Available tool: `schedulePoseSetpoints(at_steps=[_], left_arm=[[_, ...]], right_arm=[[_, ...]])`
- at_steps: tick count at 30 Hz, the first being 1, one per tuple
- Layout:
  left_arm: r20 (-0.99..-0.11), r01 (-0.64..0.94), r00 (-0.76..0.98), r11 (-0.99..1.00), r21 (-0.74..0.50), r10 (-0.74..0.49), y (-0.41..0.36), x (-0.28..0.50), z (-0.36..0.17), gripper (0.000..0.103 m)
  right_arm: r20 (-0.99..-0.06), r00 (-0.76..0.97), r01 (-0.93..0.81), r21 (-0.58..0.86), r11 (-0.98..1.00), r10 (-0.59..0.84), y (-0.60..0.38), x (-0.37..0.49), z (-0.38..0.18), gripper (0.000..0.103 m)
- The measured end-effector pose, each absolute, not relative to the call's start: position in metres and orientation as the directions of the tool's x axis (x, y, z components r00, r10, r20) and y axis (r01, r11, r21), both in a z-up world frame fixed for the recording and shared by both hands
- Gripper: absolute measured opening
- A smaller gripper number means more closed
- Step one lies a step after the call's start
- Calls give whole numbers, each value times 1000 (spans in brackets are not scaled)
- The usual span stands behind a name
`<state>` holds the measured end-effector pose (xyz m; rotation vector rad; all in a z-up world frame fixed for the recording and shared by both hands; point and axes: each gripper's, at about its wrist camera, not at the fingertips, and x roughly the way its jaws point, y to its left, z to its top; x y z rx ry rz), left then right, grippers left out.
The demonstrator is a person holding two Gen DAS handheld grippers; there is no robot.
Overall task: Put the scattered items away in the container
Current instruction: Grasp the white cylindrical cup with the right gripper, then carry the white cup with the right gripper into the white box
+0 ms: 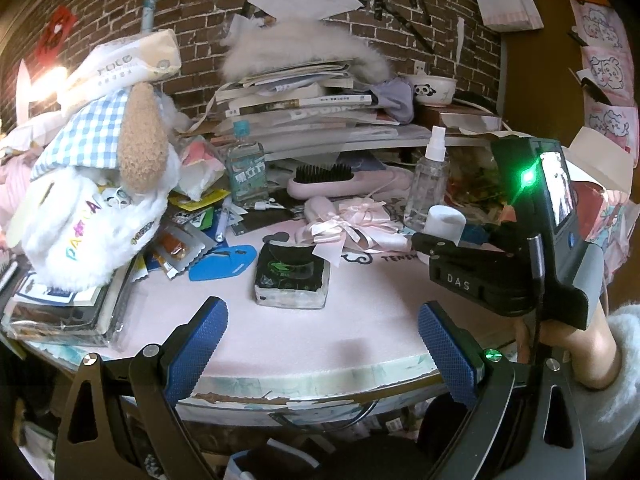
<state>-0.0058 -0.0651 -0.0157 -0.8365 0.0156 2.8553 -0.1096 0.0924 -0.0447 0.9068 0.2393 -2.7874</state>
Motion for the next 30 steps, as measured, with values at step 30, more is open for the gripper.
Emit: schedulePoseSetpoints(at_steps=[30], left_arm=[[-552,-186,-815,-982,-45,180,-53,-10,-16,95]], right_arm=[[-379,-796,497,38,-867,-473,106,-36,78,38]])
